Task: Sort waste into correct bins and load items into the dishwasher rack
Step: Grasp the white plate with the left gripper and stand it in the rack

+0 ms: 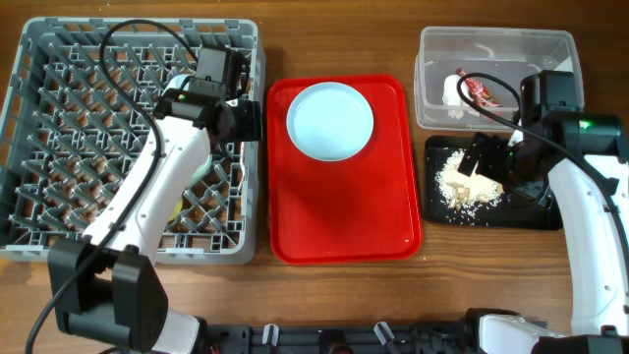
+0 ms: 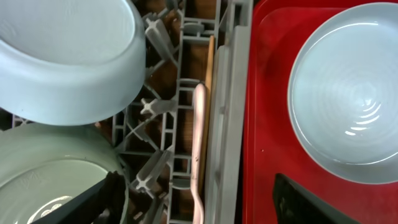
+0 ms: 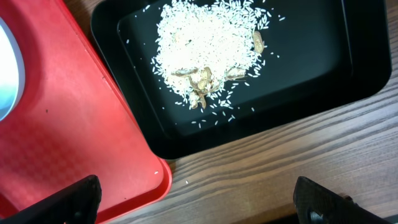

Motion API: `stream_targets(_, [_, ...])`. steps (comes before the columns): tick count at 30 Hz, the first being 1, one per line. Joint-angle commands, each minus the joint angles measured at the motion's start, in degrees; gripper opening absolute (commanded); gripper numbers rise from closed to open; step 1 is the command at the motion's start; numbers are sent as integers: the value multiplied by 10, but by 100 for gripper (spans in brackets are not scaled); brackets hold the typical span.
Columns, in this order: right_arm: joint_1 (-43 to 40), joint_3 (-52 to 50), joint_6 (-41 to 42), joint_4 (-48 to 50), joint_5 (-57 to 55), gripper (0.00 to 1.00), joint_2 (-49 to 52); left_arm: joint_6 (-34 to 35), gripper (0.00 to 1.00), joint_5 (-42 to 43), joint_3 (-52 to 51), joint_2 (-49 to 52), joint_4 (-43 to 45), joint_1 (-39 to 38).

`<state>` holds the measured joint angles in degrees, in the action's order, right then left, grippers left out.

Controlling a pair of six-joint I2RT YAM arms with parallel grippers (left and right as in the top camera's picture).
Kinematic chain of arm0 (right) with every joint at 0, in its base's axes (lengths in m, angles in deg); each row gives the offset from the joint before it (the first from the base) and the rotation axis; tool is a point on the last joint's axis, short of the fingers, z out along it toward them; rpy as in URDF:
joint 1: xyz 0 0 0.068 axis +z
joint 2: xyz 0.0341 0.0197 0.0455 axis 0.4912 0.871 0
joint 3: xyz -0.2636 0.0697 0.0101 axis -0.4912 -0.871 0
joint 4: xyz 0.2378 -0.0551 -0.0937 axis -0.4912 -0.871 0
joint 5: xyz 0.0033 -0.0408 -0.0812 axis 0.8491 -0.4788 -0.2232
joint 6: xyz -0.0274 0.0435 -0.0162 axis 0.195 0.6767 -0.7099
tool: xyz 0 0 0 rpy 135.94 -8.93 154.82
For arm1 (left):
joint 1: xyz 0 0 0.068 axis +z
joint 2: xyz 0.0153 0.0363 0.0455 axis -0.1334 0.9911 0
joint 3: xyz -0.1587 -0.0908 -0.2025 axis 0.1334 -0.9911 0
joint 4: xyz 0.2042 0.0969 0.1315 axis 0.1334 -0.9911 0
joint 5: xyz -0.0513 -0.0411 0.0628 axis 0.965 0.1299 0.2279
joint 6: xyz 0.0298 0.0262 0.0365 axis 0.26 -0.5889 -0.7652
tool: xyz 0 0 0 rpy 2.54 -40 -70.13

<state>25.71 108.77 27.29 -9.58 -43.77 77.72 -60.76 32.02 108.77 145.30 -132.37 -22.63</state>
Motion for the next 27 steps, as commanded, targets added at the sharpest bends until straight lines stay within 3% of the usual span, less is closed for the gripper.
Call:
stream_targets(1, [-2,5,-5,2,-8,100,-5,-8,77,39,-2,-3,31,-56])
stream_targets(5, [-2,5,-5,2,-8,100,-5,-46,86,53,-3,31,146,-173])
stream_targets(8, [-2,5,-4,2,-7,100,-5,-99,86,53,-3,98,203,-229])
stream_targets(13, [-2,5,-4,1,-8,100,-5,-116,82,32,-3,207,242,-257])
stream_targets(14, [-2,5,-5,1,-8,100,-5,-116,78,29,-3,223,234,-257])
stream_targets(17, [-2,5,-5,2,-8,100,-5,-115,49,29,-3,230,205,-259])
stream_targets(19, [-2,5,-4,2,-8,100,-5,-115,4,29,-3,230,191,-267])
stream_targets(27, [-2,5,-6,-1,-8,100,-5,-105,4,22,35,174,187,-299])
